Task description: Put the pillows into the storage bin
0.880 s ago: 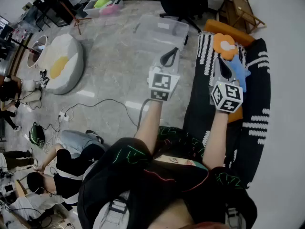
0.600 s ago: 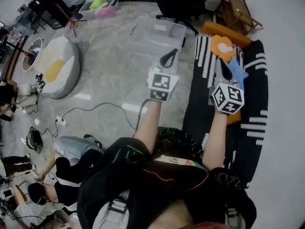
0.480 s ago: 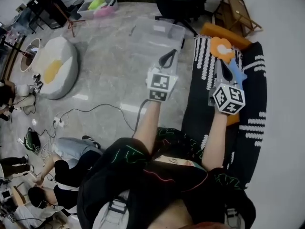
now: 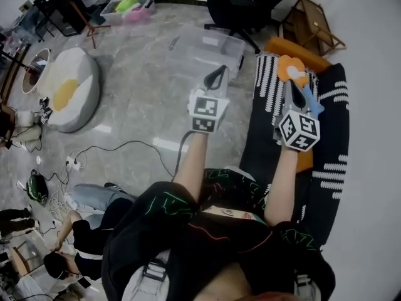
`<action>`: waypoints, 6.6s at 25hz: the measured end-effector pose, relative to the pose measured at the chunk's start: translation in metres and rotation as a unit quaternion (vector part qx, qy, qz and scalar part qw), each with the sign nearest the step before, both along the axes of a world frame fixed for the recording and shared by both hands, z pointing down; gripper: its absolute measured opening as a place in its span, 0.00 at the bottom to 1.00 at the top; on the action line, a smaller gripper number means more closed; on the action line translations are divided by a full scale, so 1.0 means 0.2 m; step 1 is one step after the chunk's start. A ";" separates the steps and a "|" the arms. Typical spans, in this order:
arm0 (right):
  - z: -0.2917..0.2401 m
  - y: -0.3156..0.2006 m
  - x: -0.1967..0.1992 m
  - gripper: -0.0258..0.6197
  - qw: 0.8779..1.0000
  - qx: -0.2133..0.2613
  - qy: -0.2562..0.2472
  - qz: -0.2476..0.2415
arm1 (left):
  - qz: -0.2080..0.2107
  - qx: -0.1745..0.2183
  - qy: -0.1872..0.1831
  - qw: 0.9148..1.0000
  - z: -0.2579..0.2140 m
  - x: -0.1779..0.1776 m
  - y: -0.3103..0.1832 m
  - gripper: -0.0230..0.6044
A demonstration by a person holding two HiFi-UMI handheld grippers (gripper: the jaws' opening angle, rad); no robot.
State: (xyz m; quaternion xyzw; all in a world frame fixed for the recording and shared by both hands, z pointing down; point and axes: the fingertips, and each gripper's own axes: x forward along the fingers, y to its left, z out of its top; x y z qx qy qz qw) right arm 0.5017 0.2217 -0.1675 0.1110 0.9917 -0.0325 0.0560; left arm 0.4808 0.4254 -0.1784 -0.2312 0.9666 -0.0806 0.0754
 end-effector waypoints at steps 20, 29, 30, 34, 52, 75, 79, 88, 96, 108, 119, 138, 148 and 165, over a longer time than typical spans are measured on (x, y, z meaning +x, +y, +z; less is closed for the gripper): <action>0.03 -0.16 -0.63 0.04 0.998 -0.046 0.003 -0.040 | -0.045 -0.013 0.005 0.999 0.01 -0.56 -0.09 0.05; 0.02 -0.37 -1.27 0.04 0.995 -0.078 0.027 -0.056 | -0.033 -0.058 0.038 0.997 -0.03 -1.17 -0.39 0.05; 0.03 -0.44 -1.33 0.04 0.995 -0.082 0.027 -0.052 | -0.027 -0.063 0.038 0.997 -0.03 -1.23 -0.46 0.05; 0.05 -0.72 -1.59 0.04 0.992 -0.116 0.032 -0.028 | 0.006 -0.087 0.044 0.995 -0.01 -1.48 -0.75 0.05; 0.13 -1.20 -1.88 0.04 0.990 -0.133 0.039 0.032 | 0.074 -0.095 0.053 0.991 0.03 -1.94 -1.22 0.05; 0.20 -0.82 -3.04 0.04 0.980 -0.155 0.124 0.009 | 0.080 -0.101 0.170 0.977 0.22 -3.06 -0.93 0.05; 0.22 -0.84 -3.15 0.04 0.978 -0.158 0.131 0.032 | 0.102 -0.099 0.192 0.971 0.26 -3.23 -0.96 0.05; 0.55 -1.52 -3.02 0.04 0.945 -0.209 0.180 0.174 | 0.183 -0.140 0.249 0.941 0.53 -3.29 -1.39 0.05; 0.87 -2.15 -2.74 0.04 0.914 -0.226 0.219 0.258 | 0.266 -0.174 0.299 0.899 0.86 -3.14 -2.01 0.05; 1.74 -2.33 -2.57 0.04 0.879 -0.226 0.353 0.228 | 0.259 -0.223 0.404 0.848 1.70 -3.01 -2.37 0.05; 2.39 -2.39 -2.72 0.04 0.881 -0.133 0.427 0.156 | 0.161 -0.227 0.478 0.833 2.37 -2.95 -2.31 0.09; 2.98 -2.44 -2.96 0.36 0.855 -0.084 0.501 0.103 | 0.103 -0.216 0.564 0.790 2.95 -2.97 -2.31 0.39; 2.85 -2.26 -2.88 0.08 0.855 -0.075 0.505 0.089 | 0.152 -0.184 0.575 0.783 2.86 -2.92 -2.28 0.14; 2.59 -1.49 -3.00 0.08 0.863 -0.048 0.503 0.030 | 0.111 -0.133 0.574 0.800 2.58 -2.99 -1.48 0.14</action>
